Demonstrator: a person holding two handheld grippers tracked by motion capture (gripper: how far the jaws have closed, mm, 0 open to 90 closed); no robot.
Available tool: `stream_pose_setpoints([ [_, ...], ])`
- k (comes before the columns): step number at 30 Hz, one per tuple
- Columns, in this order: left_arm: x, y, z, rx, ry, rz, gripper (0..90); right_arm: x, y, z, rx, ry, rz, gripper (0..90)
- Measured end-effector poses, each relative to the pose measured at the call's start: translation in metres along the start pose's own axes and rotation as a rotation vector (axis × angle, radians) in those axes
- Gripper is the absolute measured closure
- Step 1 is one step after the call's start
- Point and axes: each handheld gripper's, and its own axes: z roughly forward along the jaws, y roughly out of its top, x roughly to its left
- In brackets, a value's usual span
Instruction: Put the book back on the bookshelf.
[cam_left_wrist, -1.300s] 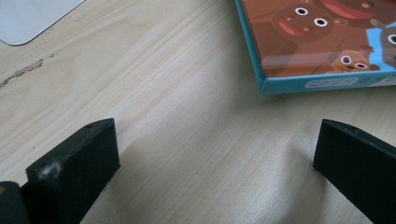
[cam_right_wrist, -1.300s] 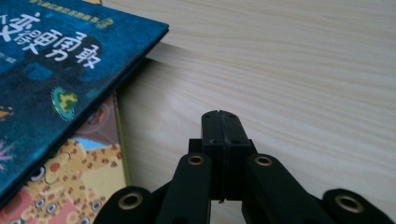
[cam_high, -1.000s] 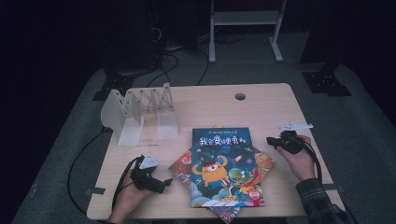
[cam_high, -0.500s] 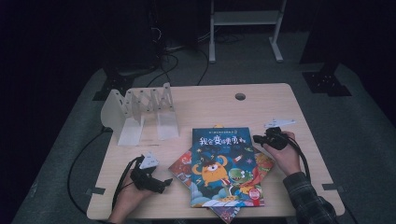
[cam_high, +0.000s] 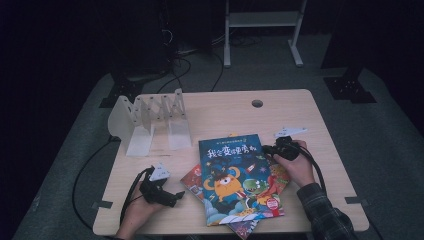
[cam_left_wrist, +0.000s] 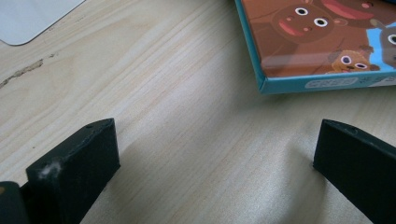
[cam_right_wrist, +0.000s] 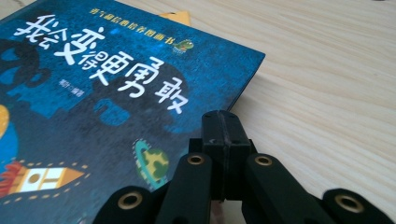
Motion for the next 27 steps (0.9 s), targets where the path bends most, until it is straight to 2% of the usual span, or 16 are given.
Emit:
stream_pose_setpoints([
  [18, 0.000, 0.000, 0.000, 0.001, 0.000, 0.001, 0.0, 0.028, 0.006, 0.007, 0.006, 0.097, -0.076, 89.6],
  [22, 0.000, 0.000, 0.000, 0.001, 0.000, 0.001, 0.0, 0.030, 0.007, 0.006, 0.004, 0.106, -0.086, 89.5],
  [25, 0.000, 0.000, 0.000, 0.002, 0.000, 0.002, 0.0, 0.028, 0.007, 0.002, 0.000, 0.103, -0.077, 80.5],
  [27, 0.000, 0.000, 0.000, 0.004, 0.000, 0.004, 0.0, 0.025, 0.007, -0.003, -0.019, 0.104, -0.069, 68.6],
])
